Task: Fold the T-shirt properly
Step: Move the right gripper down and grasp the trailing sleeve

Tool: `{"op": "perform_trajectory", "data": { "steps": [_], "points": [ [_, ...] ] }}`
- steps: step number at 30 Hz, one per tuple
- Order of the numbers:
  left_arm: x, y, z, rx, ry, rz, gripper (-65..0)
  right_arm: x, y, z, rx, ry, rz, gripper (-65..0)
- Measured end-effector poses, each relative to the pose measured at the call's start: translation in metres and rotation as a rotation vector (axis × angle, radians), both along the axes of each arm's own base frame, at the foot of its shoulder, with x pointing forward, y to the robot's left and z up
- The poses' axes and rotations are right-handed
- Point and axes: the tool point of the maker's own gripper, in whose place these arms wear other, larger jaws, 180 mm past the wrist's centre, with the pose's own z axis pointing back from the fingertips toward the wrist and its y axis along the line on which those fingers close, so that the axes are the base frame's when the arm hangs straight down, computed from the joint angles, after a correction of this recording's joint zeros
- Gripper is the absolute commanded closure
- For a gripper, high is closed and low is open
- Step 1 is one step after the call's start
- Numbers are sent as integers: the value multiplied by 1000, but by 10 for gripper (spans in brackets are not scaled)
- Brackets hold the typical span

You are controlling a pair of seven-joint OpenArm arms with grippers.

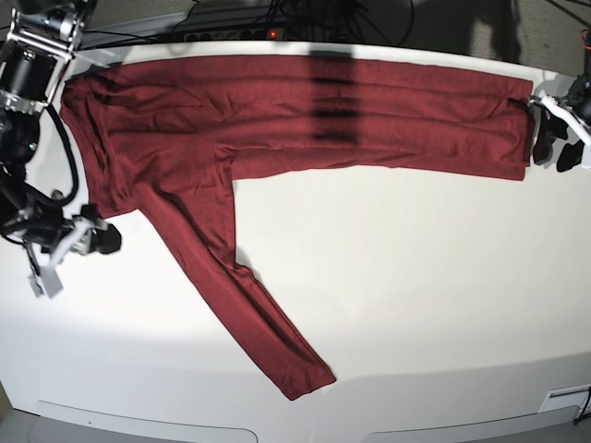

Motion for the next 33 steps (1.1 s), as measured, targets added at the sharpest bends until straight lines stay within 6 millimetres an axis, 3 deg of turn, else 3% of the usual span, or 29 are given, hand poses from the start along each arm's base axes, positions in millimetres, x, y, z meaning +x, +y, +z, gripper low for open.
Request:
{"op": "perform_trajectory", "data": {
  "steps": [4, 10, 17, 22, 27, 33],
  "points": [
    [0, 0, 1, -5, -3, 1, -267, 31, 27, 1, -77, -62, 50, -293],
    [4, 0, 5, -10, -32, 4, -267, 74, 71, -17, -111, -20, 131, -293],
    [6, -2, 8, -23, -56, 9, -267, 115, 75, -35, -157, 68, 128, -293],
    [10, -12, 6, -62, -76, 31, -267, 120, 65, -68, -175, 139, 58, -293],
    [13, -21, 4, -98, -91, 51, -267, 104, 54, -102, -208, 198, 52, -293],
    [16, -24, 5, -111, -102, 58, -267, 107, 67, -104, -185, 189, 63, -293]
  ]
}}
